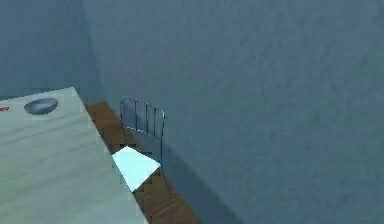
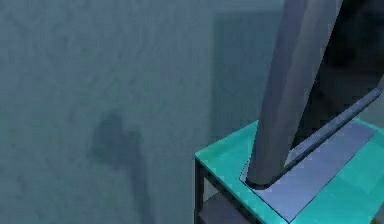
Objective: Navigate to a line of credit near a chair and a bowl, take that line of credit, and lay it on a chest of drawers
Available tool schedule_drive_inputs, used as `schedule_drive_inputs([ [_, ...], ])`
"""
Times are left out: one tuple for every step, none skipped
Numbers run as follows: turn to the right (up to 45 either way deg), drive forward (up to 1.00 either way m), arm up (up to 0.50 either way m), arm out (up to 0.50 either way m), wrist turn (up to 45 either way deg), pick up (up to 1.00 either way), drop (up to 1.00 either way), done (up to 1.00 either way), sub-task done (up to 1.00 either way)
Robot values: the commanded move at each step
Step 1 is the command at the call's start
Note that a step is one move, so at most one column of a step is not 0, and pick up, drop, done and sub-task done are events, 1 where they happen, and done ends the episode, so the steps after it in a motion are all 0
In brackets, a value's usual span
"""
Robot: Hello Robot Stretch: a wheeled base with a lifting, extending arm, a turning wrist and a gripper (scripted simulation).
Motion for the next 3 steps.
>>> schedule_drive_inputs([
  [-45.0, 0.0, 0.0, 0.0, 0.0, 0.0, 0.0, 0.0, 0.0],
  [-45.0, 0.0, 0.0, 0.0, 0.0, 0.0, 0.0, 0.0, 0.0],
  [-33.0, 0.0, 0.0, 0.0, 0.0, 0.0, 0.0, 0.0, 0.0],
])
